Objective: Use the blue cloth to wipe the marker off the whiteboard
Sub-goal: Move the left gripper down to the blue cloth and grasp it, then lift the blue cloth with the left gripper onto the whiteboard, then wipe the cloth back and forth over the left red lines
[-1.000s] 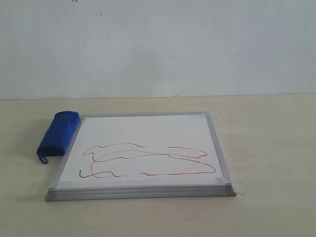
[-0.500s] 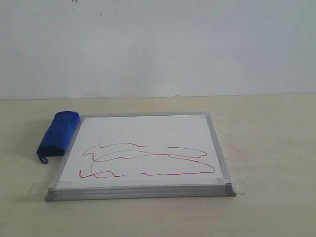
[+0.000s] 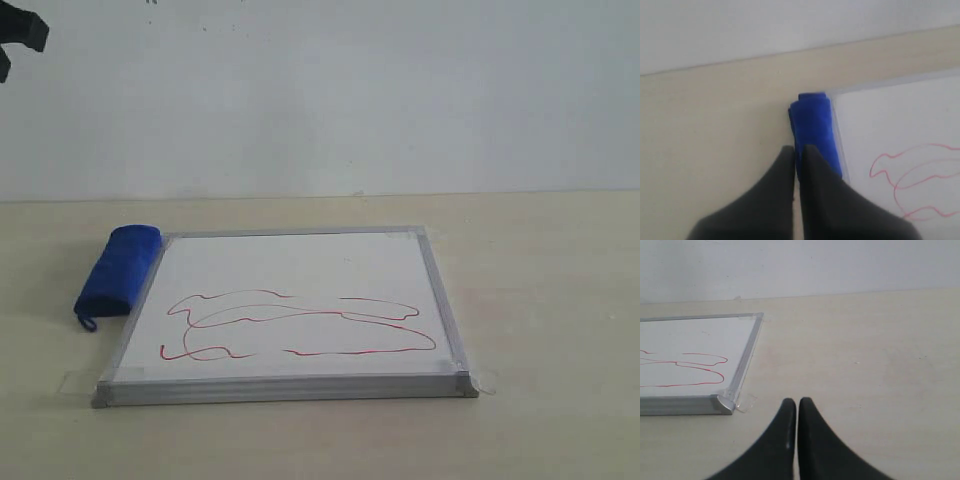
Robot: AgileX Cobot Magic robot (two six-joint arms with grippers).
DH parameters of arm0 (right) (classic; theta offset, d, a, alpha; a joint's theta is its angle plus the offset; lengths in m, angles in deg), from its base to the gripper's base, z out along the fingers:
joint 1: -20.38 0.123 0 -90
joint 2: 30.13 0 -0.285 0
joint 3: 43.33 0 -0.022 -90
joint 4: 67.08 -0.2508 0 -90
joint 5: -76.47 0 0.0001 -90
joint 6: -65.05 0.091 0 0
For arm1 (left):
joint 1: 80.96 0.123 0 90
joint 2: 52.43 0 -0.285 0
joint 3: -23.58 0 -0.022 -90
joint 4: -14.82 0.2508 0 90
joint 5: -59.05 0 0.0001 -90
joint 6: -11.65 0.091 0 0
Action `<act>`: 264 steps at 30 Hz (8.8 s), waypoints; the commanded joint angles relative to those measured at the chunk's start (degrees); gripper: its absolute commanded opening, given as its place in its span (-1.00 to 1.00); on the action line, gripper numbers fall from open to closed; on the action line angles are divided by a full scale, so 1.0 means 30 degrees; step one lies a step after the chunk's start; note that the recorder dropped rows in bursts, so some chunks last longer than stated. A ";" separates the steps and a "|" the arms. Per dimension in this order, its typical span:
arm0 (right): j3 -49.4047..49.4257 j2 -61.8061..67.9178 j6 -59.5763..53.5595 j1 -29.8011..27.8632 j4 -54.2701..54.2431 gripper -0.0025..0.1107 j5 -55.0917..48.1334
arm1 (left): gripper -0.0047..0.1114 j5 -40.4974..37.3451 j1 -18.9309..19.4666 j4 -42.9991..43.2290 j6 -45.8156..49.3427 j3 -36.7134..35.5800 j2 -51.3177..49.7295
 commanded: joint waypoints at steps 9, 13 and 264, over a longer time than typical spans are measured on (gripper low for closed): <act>-0.0021 -0.0100 -0.0062 -0.0032 0.0076 -0.93 0.0046 | -0.85 -0.3739 0.0091 -0.0619 0.0517 0.2623 -0.6060; -0.0021 -0.0100 -0.0062 -0.0032 0.0076 -0.93 0.0046 | -0.85 -0.4158 0.0091 -0.1911 0.0881 0.2623 -0.7491; -0.0021 -0.0100 -0.0062 -0.0032 0.0076 -0.93 0.0046 | -0.85 -0.2367 -0.2084 -0.3738 0.2111 -0.0829 -1.2355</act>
